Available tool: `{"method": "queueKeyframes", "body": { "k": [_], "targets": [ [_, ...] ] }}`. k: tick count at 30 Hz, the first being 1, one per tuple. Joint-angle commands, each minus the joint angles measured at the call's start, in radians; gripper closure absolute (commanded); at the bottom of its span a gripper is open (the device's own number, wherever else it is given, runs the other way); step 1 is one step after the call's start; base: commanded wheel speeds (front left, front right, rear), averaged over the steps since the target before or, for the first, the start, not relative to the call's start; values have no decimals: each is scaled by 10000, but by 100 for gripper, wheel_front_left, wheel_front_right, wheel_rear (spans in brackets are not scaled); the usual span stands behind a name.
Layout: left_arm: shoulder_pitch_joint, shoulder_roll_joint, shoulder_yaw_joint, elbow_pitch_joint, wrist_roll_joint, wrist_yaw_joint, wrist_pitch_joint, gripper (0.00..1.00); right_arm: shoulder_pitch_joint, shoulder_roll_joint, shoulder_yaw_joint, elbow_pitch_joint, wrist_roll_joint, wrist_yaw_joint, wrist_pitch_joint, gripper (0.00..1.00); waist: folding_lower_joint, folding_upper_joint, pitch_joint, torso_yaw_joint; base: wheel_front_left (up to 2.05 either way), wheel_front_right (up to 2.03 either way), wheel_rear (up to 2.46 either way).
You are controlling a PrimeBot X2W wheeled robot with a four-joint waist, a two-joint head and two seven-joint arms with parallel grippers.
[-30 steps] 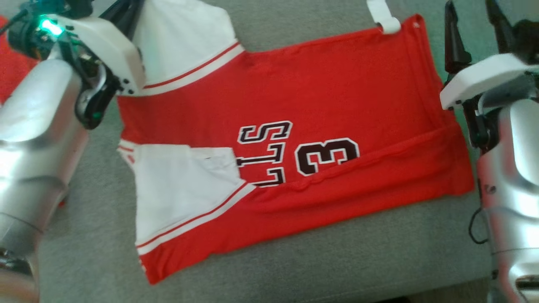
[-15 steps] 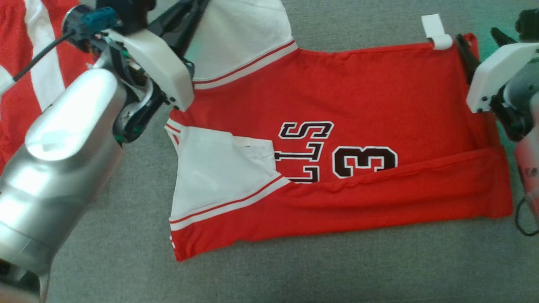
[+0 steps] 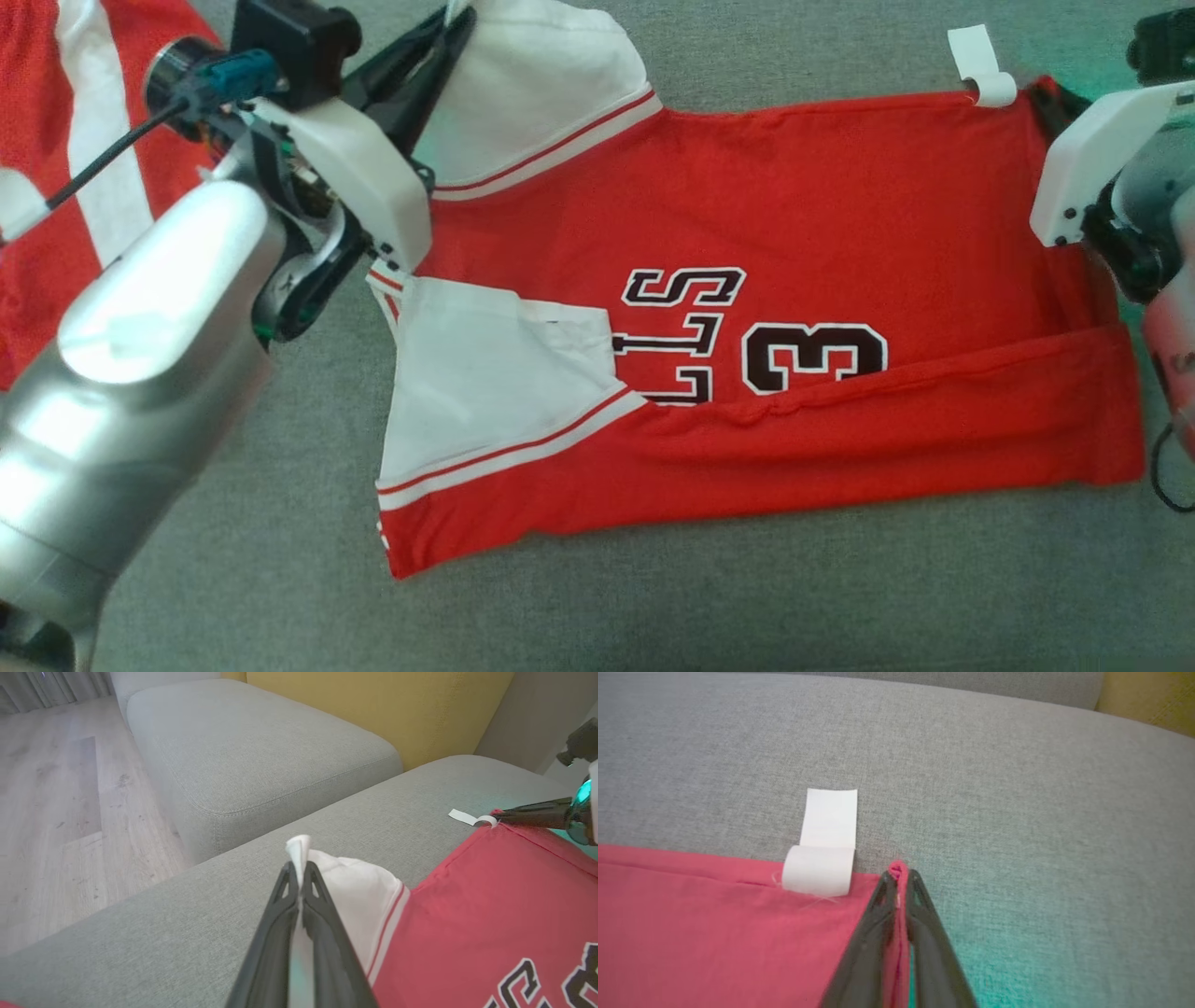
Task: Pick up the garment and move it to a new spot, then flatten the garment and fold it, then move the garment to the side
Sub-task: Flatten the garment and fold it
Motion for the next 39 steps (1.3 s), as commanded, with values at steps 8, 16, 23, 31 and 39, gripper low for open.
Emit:
{"method": "queueKeyframes", "body": {
  "k": [8, 16, 23, 31, 39],
  "targets": [
    [-1093, 613, 667, 787, 335, 144, -414, 100, -835, -184, 356, -463, 1173, -9, -939, 100, 1, -1, 102, -358, 0, 0, 0],
    [-2742, 506, 653, 2361, 1123, 104, -872, 100, -1857, -66, 372, -493, 1936, -9, -1839, 100, 1, -1, 586, -794, 0, 0, 0],
    [-3882, 81, 761, 3809, 1376, 135, -1437, 100, -2398, 77, 323, -179, 2268, -9, -2838, 100, 1, -1, 754, -873, 0, 0, 0],
    [-3691, -466, 177, 4735, 1502, -347, -2062, 100, -1870, -144, 843, -69, 3084, -9, -3280, 100, 1, -1, 257, -584, 0, 0, 0],
    [-2279, -281, -576, 4226, 1602, -507, -2510, 100, -510, -826, 1844, -639, 4182, -9, -2771, 100, 1, -1, -751, -247, 0, 0, 0]
  ]
}}
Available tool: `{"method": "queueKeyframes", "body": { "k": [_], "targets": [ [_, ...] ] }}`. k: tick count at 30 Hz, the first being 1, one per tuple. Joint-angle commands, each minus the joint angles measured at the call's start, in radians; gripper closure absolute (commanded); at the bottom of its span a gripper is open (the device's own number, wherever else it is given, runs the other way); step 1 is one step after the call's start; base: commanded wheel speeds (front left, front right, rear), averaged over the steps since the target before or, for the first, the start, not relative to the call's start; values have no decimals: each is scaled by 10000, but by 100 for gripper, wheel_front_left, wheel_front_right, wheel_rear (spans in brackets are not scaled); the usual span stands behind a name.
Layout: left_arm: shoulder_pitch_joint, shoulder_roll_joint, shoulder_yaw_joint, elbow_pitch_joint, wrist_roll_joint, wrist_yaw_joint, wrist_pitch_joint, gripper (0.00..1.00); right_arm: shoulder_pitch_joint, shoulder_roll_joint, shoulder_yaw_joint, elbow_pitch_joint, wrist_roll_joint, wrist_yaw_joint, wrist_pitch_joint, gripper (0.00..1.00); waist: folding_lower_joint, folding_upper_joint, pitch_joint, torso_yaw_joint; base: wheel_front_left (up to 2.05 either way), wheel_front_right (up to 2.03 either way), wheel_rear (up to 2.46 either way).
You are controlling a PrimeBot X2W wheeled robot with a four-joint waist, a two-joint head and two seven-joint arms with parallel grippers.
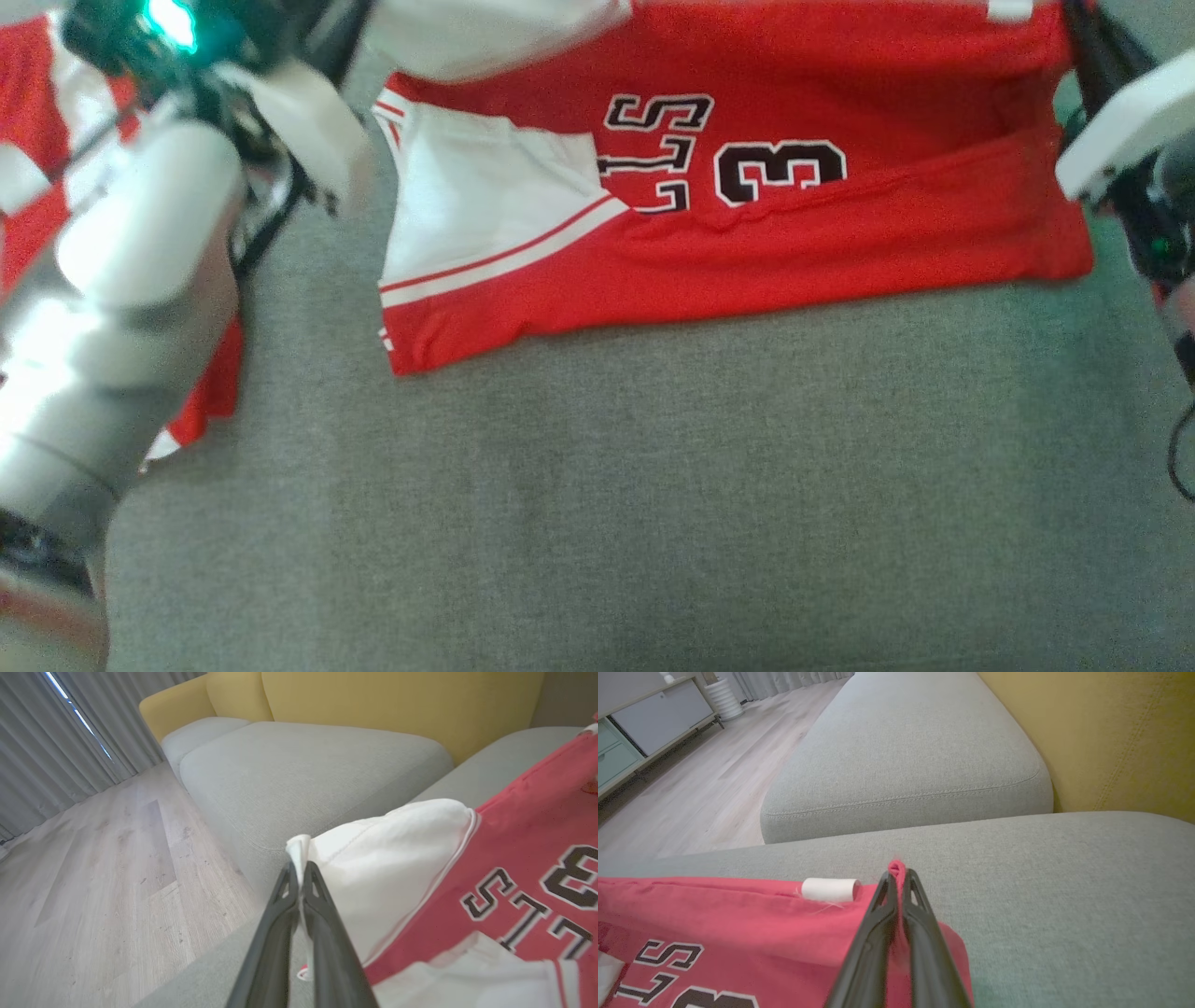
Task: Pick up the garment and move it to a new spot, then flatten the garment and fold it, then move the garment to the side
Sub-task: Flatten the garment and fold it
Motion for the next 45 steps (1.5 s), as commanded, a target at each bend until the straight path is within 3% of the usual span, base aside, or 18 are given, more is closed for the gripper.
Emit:
{"method": "queueKeyframes", "body": {
  "k": [1, 6, 16, 29, 30, 31, 32, 33, 34, 35, 36, 40, 45],
  "targets": [
    [-88, 548, 123, -489, -48, -56, 110, 100, 302, -370, 260, -403, 192, -9, 90, 100, 1, -1, -462, 185, 0, 0, 0],
    [1012, 1149, -409, -1665, -245, -97, 729, 100, 1117, -949, 954, -856, 669, -9, 446, 100, 1, -1, -1003, 291, 0, 0, 0],
    [3065, 2273, -1309, -3887, -322, 364, 1993, 100, 2064, -2049, 2680, -1534, 735, -9, 1052, 100, 1, -1, -1526, 336, 0, 0, 0],
    [3618, 2631, -1533, -4874, -475, 764, 2530, 100, 1930, -2636, 4036, -1645, 637, -9, 1623, 100, 1, -1, -1404, 180, 0, 0, 0],
    [3636, 2624, -1548, -4893, -483, 777, 2546, 100, 1911, -2634, 4084, -1600, 633, -9, 1593, 95, 1, -1, -1379, 168, 0, 0, 0],
    [3654, 2607, -1588, -4911, -473, 765, 2555, 100, 1885, -2631, 4130, -1553, 613, -9, 1543, 30, 1, -1, -1360, 159, 0, 0, 0],
    [3673, 2588, -1643, -4921, -441, 746, 2554, 100, 1855, -2620, 4161, -1496, 596, -9, 1485, 0, 1, -1, -1346, 150, 0, 0, 0],
    [3692, 2554, -1670, -4921, -415, 770, 2530, 100, 1832, -2605, 4183, -1441, 596, -9, 1431, 0, 1, -1, -1334, 144, 0, 0, 0],
    [3715, 2508, -1682, -4923, -396, 814, 2487, 63, 1817, -2593, 4179, -1376, 639, -9, 1376, 0, 1, -1, -1322, 138, 0, 0, 0],
    [3741, 2470, -1695, -4920, -381, 853, 2451, 18, 1793, -2590, 4153, -1319, 699, -9, 1308, 0, 1, -1, -1319, 130, 0, 0, 0],
    [3770, 2441, -1683, -4917, -393, 893, 2392, 0, 1766, -2584, 4118, -1283, 765, -9, 1233, 0, 1, -1, -1328, 119, 0, 0, 0],
    [3867, 2323, -1337, -4842, -563, 1300, 1903, 0, 1660, -2584, 3846, -1235, 1091, -9, 822, 0, 1, -1, -1486, 62, 0, 0, 0],
    [4046, 2035, -230, -4787, -1129, 2234, 535, 0, 1503, -2388, 2986, -1408, 1711, -9, -265, 0, 1, -1, -1813, -53, 0, 0, 0]
  ]
}}
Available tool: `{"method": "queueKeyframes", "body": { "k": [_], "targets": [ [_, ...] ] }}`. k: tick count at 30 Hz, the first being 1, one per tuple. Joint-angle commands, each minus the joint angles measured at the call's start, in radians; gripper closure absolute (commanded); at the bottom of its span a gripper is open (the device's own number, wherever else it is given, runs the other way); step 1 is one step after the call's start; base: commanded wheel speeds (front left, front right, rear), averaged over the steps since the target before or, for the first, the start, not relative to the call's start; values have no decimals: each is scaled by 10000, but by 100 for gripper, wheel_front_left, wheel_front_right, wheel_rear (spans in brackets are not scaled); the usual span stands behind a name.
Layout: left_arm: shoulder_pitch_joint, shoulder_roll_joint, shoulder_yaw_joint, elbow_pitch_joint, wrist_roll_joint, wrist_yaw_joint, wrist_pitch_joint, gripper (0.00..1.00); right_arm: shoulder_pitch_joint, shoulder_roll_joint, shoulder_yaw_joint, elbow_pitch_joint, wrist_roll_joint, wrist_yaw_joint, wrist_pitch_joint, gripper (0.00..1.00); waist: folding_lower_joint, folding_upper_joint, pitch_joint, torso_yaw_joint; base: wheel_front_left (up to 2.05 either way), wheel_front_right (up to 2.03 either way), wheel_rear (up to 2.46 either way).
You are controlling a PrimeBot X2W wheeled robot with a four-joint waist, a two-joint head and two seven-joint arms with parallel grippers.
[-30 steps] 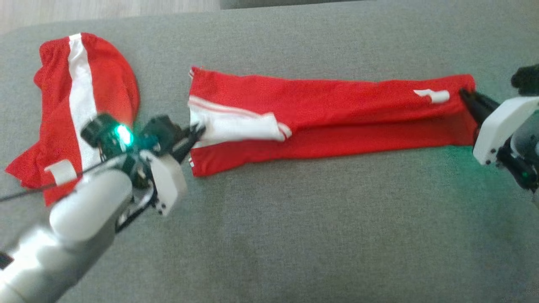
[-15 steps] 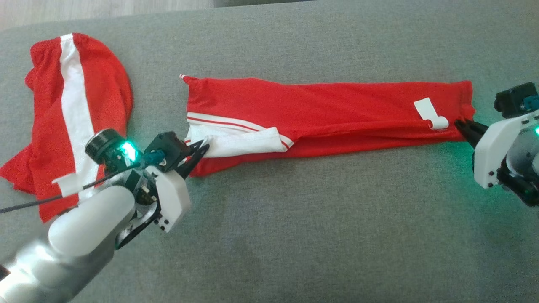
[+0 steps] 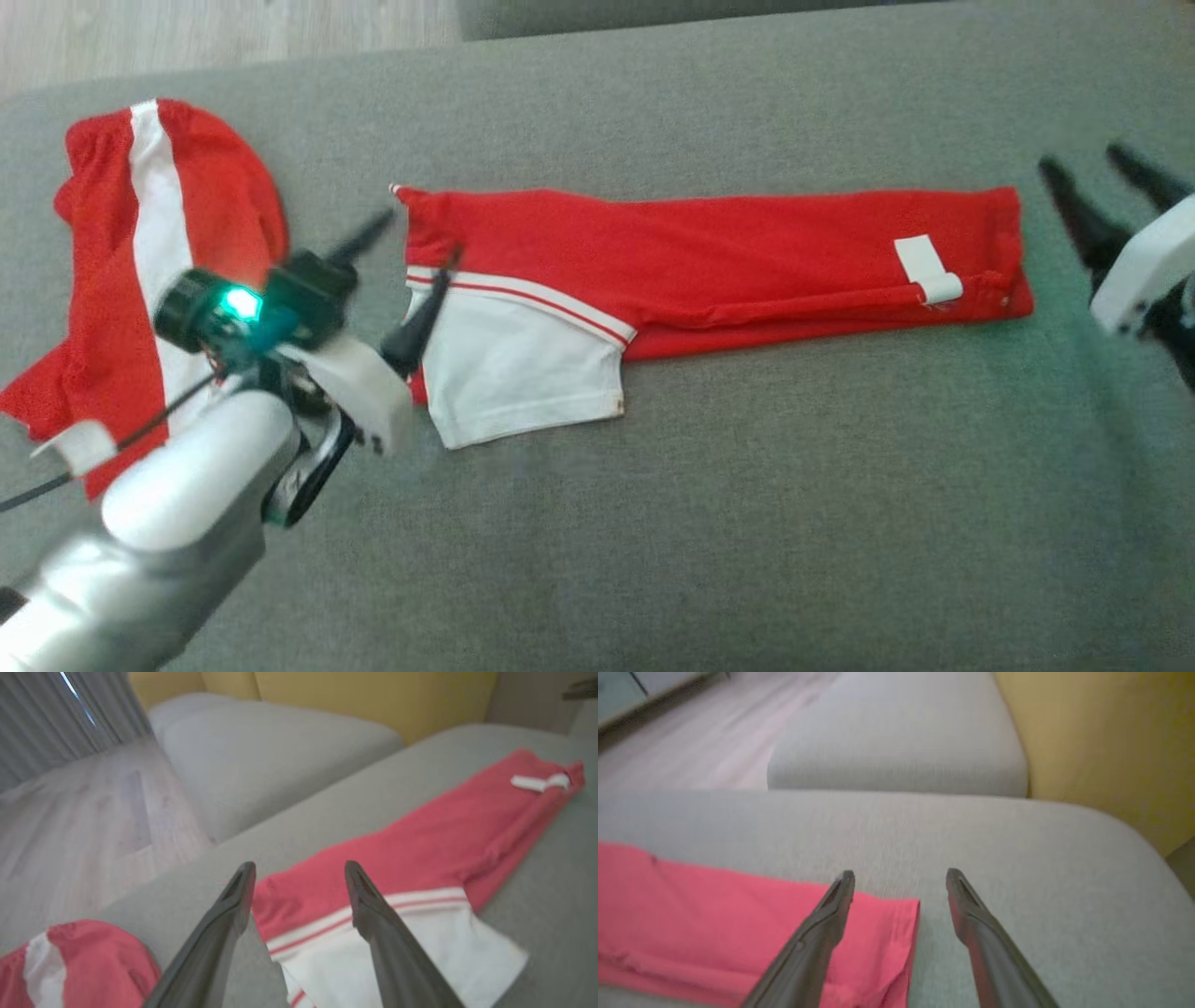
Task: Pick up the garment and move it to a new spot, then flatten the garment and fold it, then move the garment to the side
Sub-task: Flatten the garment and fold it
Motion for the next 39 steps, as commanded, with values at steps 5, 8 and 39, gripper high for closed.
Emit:
{"method": "queueKeyframes", "body": {
  "k": [5, 8, 39],
  "targets": [
    [254, -90, 1519, -93, -569, 759, -1678, 0, -151, 148, -1029, -404, -163, -9, -1962, 0, 0, -1, -426, -120, 0, 0, 0],
    [969, -408, 2482, -230, -977, 1216, -2235, 0, 121, 744, -2029, -539, -779, -9, -2395, 0, 0, -1, -631, -177, 0, 0, 0],
    [6085, -4901, 9426, -1859, 4004, -1404, -2315, 0, 5637, 6225, -8584, -4145, -7246, -9, -2444, 0, 0, -1, -613, -229, 0, 0, 0]
  ]
}}
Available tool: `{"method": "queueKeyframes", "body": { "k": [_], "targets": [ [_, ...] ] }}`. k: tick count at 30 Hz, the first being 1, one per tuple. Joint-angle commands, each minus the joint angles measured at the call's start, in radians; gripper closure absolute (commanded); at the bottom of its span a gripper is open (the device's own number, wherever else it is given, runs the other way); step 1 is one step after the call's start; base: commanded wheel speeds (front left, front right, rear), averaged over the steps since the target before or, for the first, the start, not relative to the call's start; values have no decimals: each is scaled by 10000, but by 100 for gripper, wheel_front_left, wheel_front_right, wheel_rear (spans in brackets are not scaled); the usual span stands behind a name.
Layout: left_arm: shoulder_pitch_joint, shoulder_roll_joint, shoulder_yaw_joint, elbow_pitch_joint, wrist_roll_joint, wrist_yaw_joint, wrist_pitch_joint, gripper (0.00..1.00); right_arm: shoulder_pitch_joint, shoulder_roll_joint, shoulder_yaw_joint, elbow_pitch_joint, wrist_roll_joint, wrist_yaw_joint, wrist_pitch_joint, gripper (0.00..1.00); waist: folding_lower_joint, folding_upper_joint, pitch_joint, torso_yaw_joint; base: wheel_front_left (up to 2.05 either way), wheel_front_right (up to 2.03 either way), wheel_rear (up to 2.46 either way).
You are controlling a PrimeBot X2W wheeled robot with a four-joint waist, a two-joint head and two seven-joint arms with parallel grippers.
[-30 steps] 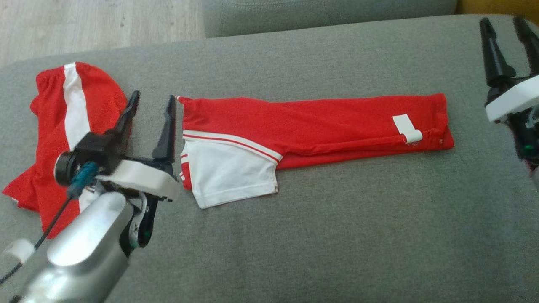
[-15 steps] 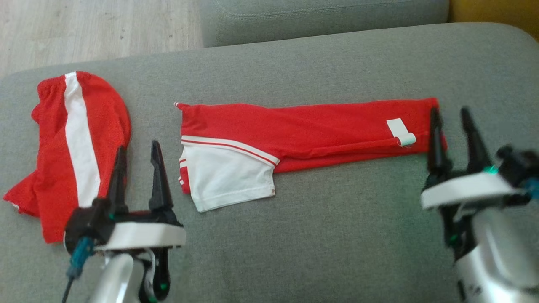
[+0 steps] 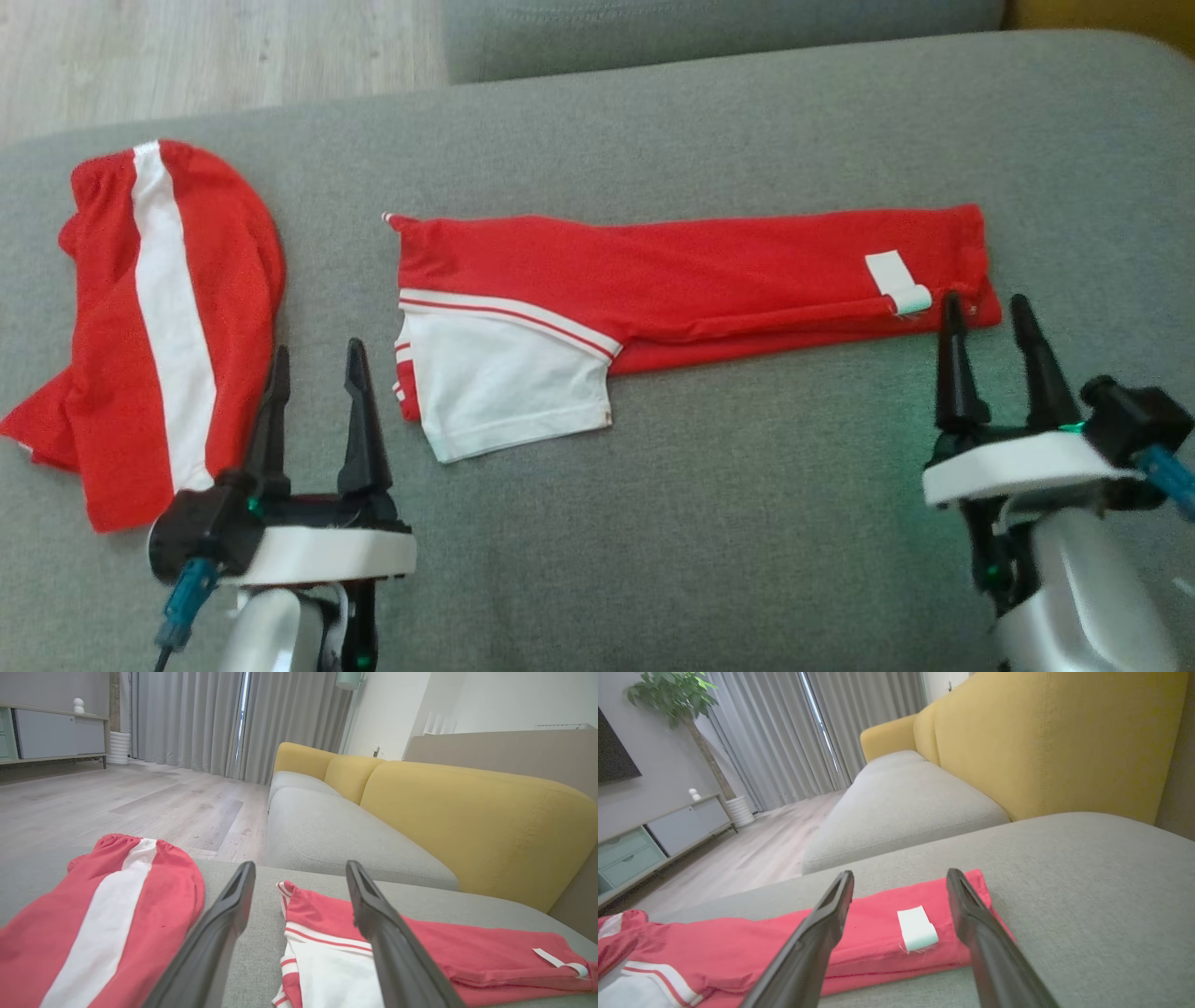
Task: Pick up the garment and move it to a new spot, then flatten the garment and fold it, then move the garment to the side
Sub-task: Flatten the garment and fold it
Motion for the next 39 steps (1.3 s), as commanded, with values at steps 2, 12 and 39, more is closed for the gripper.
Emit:
{"method": "queueKeyframes", "body": {
  "k": [2, 12, 39],
  "targets": [
    [-540, 3, 314, -257, 148, -180, -62, 0, -769, 32, -175, 23, -369, -9, 40, 0, 0, 0, 220, 95, 0, 0, 0],
    [-1221, -22, -507, -203, -255, -121, -62, 0, -2834, 57, -3413, 2677, -1866, -9, 1747, 0, 0, 0, 1265, 623, 0, 0, 0],
    [-1568, -24, -539, -34, -247, 77, -62, 0, -4267, -7, -4423, 5533, -3003, -9, 1182, 100, 0, 0, 1507, 643, 0, 0, 0]
  ]
}}
